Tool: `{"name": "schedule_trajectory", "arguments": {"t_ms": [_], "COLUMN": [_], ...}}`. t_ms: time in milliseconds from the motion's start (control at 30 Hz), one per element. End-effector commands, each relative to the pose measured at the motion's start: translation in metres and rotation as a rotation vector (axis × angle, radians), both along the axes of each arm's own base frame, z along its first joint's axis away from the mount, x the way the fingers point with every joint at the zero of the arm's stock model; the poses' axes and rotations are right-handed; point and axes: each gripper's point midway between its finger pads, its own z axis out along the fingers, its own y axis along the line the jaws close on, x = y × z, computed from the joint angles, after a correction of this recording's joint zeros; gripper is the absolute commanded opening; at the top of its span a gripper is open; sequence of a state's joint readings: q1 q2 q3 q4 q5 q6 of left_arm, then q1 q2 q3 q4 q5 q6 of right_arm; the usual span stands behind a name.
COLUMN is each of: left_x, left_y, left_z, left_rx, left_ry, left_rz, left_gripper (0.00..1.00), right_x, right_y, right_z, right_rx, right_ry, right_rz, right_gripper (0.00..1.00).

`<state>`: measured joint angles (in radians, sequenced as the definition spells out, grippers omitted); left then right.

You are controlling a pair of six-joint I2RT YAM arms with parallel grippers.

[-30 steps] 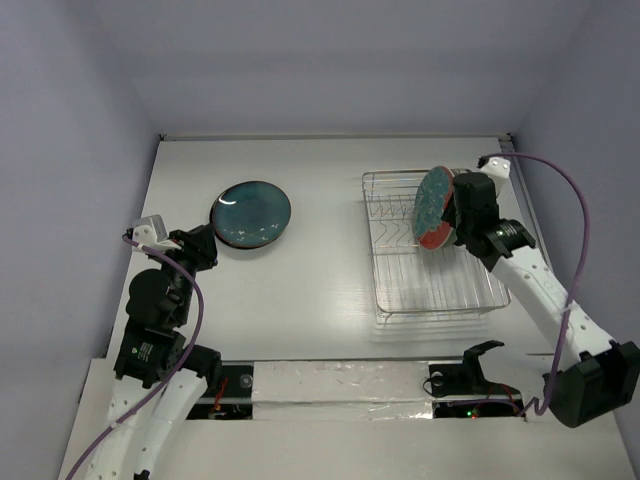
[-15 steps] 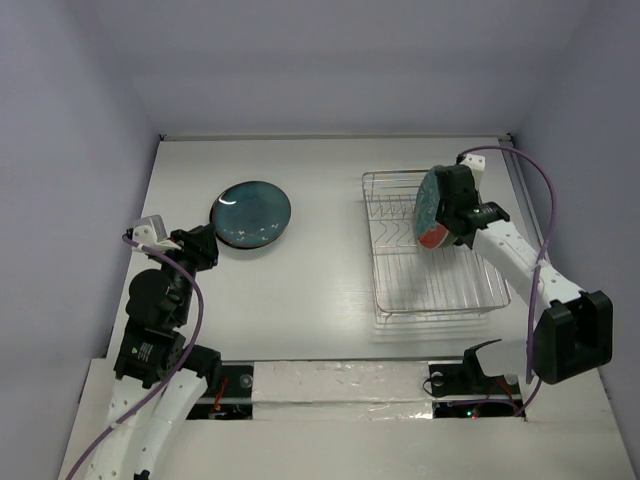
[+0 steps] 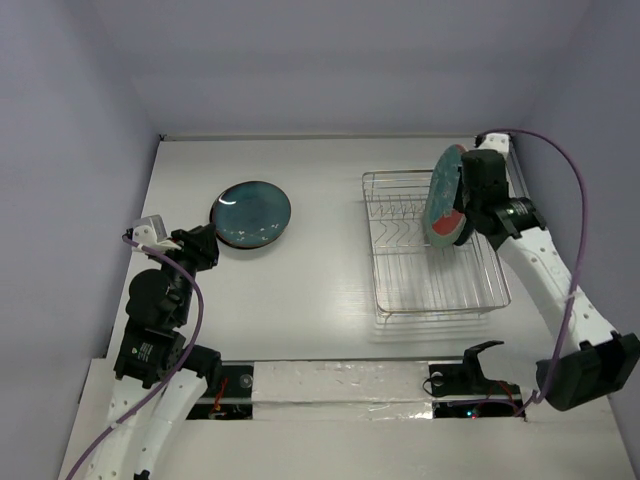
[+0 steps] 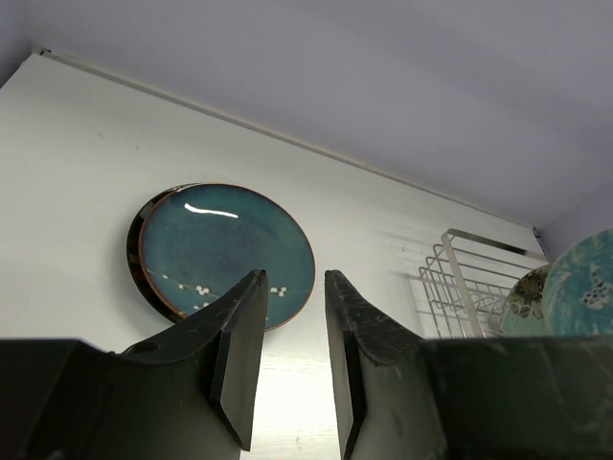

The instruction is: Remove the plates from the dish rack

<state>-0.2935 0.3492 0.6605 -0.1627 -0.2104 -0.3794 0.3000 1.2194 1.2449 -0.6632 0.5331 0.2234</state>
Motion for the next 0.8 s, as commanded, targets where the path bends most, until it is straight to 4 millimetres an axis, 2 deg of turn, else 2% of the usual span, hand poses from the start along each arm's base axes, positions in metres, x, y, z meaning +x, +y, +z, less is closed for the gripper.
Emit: {"name": "schedule_trajectory", "arguments": {"t_ms": [0, 67, 167, 200, 233, 300, 333, 400, 433, 467, 533, 567, 633, 667, 700, 767], "left_x": [0.000, 0.000, 0.000, 0.000, 0.001, 0.002, 0.002, 0.002, 0.001, 0.001, 0.001, 0.002, 0.002, 0.002, 0.002, 0.002], "left_y": [-0.002, -0.002, -0.002, -0.002, -0.002, -0.002, -0.002, -0.002, -0.002, -0.002, -0.002, -0.002, -0.002, -0.002, -0.002, -0.002], "left_z": [0.007, 0.007, 0.006, 0.006, 0.006, 0.005, 0.005, 0.005, 0.004, 0.004, 0.003, 0.003, 0.003, 0.002, 0.003, 0.003], "left_rx": [-0.014, -0.013, -0.013, -0.013, -0.011, -0.011, -0.011, -0.011, -0.010, -0.010, -0.011, -0.011, -0.010, -0.008, -0.010, -0.010], "left_ry": [-0.032, -0.031, -0.028, -0.028, -0.028, -0.022, -0.022, -0.022, -0.021, -0.019, -0.016, -0.016, -0.015, -0.012, -0.013, -0.013], "left_rz": [-0.007, -0.007, -0.007, -0.007, -0.007, -0.007, -0.007, -0.007, -0.007, -0.007, -0.007, -0.007, -0.007, -0.007, -0.007, -0.007], "left_gripper": [0.28, 0.28, 0.29, 0.29, 0.29, 0.29, 0.29, 0.30, 0.30, 0.30, 0.31, 0.31, 0.31, 0.31, 0.32, 0.32], "right_x": [0.000, -0.003, -0.001, 0.001, 0.009, 0.017, 0.023, 0.030, 0.033, 0.042, 0.051, 0.061, 0.067, 0.070, 0.075, 0.076], "right_y": [0.016, 0.038, 0.081, 0.096, 0.122, 0.149, 0.181, 0.210, 0.225, 0.247, 0.271, 0.293, 0.317, 0.328, 0.347, 0.369], "right_z": [0.137, 0.158, 0.169, 0.167, 0.159, 0.151, 0.147, 0.143, 0.154, 0.146, 0.146, 0.133, 0.127, 0.121, 0.103, 0.093], "right_rx": [0.207, 0.318, 0.496, 0.539, 0.592, 0.686, 0.739, 0.826, 0.896, 0.929, 0.999, 1.053, 1.134, 1.160, 1.177, 1.230], "right_ry": [-0.431, -0.503, -0.556, -0.549, -0.525, -0.500, -0.475, -0.439, -0.463, -0.434, -0.422, -0.371, -0.336, -0.314, -0.268, -0.233], "right_rz": [0.065, 0.161, 0.330, 0.381, 0.456, 0.490, 0.572, 0.612, 0.637, 0.661, 0.700, 0.696, 0.717, 0.725, 0.733, 0.745], "right_gripper": [0.00, 0.00, 0.00, 0.00, 0.00, 0.00, 0.00, 0.00, 0.00, 0.00, 0.00, 0.00, 0.00, 0.00, 0.00, 0.00]}}
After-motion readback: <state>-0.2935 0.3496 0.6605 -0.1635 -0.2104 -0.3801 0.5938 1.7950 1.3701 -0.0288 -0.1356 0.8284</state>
